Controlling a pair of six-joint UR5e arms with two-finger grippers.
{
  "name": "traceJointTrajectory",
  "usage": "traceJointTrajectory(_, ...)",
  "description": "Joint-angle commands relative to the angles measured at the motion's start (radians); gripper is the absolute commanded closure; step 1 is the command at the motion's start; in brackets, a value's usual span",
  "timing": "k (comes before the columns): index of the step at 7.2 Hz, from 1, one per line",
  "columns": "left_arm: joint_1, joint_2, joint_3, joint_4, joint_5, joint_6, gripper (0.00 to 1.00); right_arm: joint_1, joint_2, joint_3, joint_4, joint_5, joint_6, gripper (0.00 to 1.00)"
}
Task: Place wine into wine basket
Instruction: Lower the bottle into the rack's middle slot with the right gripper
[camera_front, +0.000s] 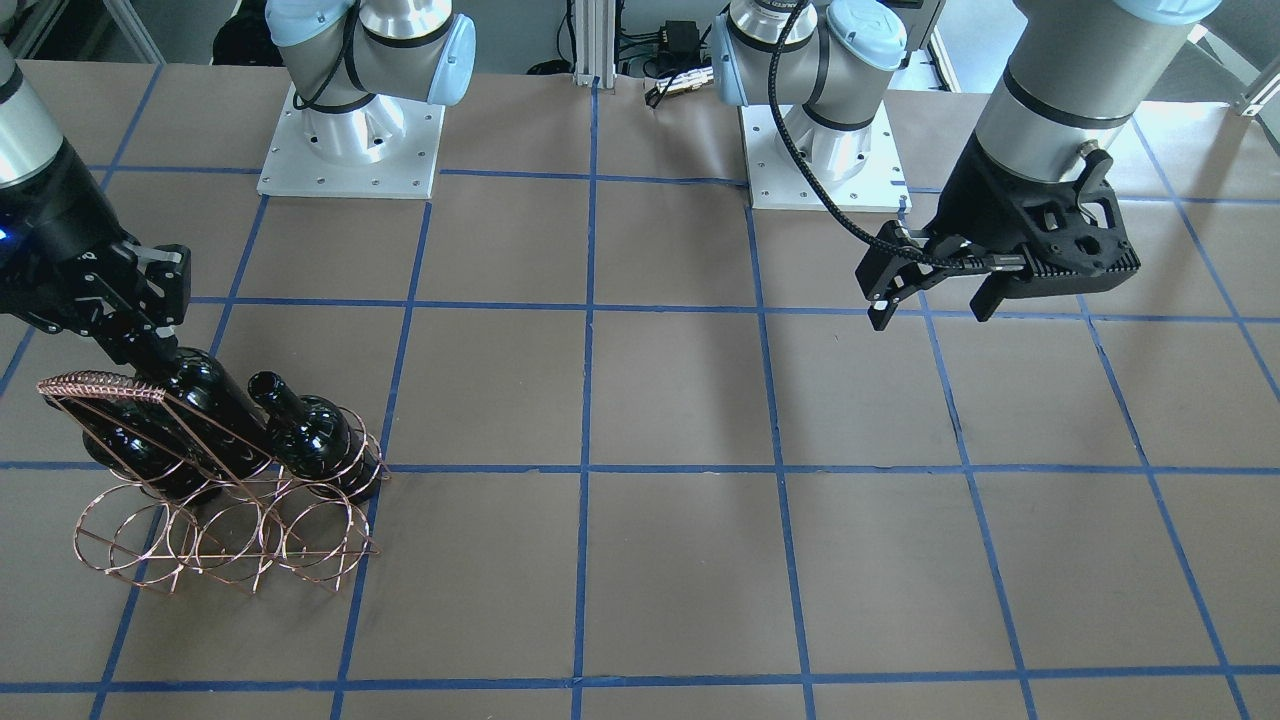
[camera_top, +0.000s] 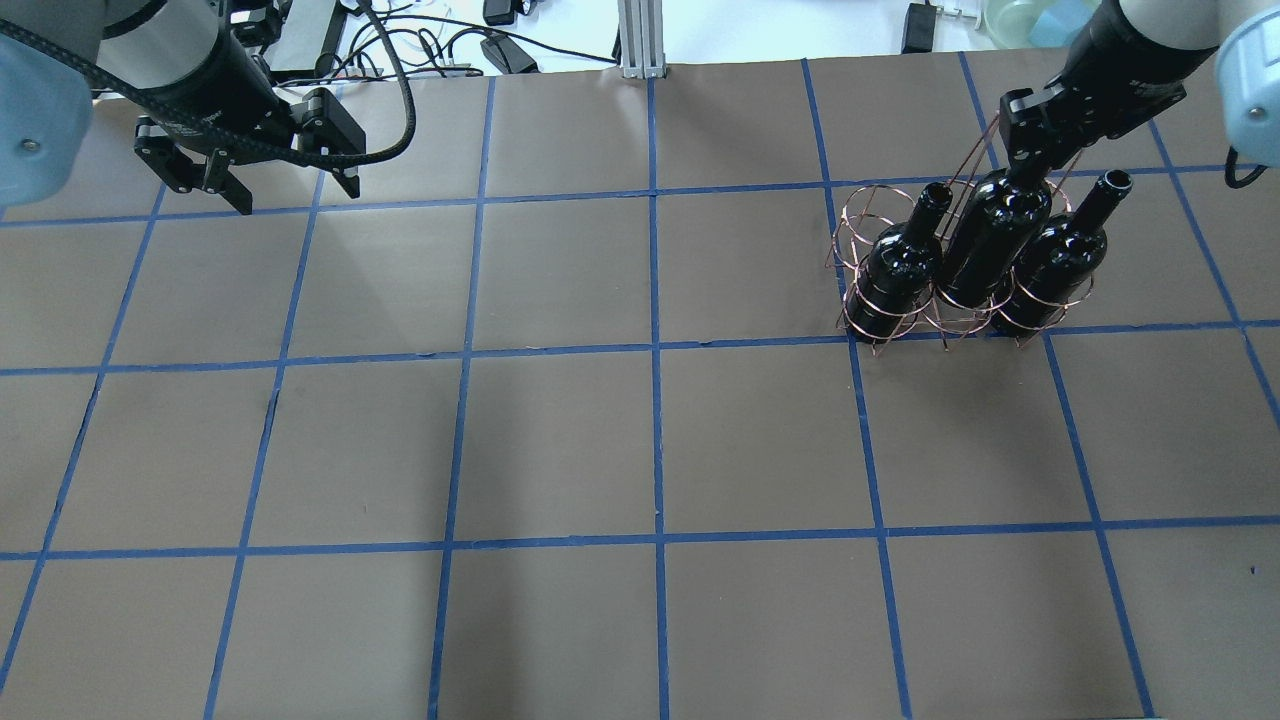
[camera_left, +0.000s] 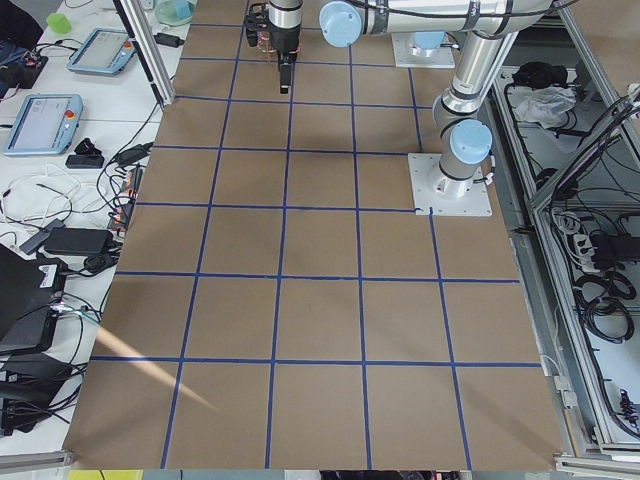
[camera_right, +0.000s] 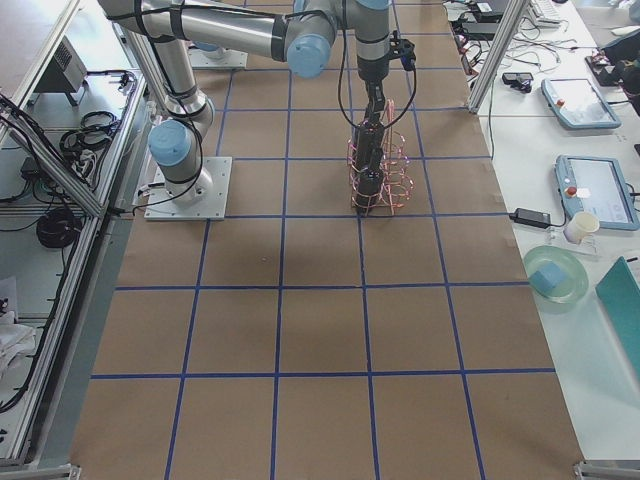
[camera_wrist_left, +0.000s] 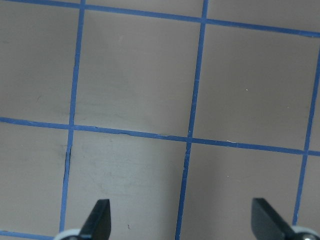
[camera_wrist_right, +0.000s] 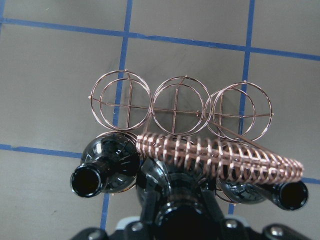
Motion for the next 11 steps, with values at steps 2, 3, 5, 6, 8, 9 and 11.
traceJointTrajectory(2, 0.001, 0.000, 0.000, 0.000, 0.000, 0.000, 0.00, -0.031, 0.026, 0.035, -0.022, 0.003, -0.021, 1.00)
traceJointTrajectory(3, 0.001, 0.000, 0.000, 0.000, 0.000, 0.000, 0.00, -0.041, 0.026, 0.046, -0.025, 0.003, -0.029, 1.00)
traceJointTrajectory(5, 0.001, 0.000, 0.000, 0.000, 0.000, 0.000, 0.00, -0.041, 0.026, 0.081, -0.065, 0.003, -0.022, 1.00)
traceJointTrajectory(6, 0.001, 0.000, 0.000, 0.000, 0.000, 0.000, 0.00, -0.041, 0.026, 0.106, -0.095, 0.003, -0.017, 1.00)
traceJointTrajectory(8, 0.000, 0.000, 0.000, 0.000, 0.002, 0.000, 0.00, -0.041, 0.030, 0.120, -0.095, 0.003, -0.016, 1.00)
traceJointTrajectory(9, 0.001, 0.000, 0.000, 0.002, 0.002, 0.000, 0.00, -0.041, 0.030, 0.123, -0.095, 0.003, -0.006, 1.00)
traceJointTrajectory(11, 0.001, -0.002, 0.000, 0.000, 0.003, -0.002, 0.00, -0.033, 0.026, 0.109, -0.095, -0.019, 0.076, 0.10)
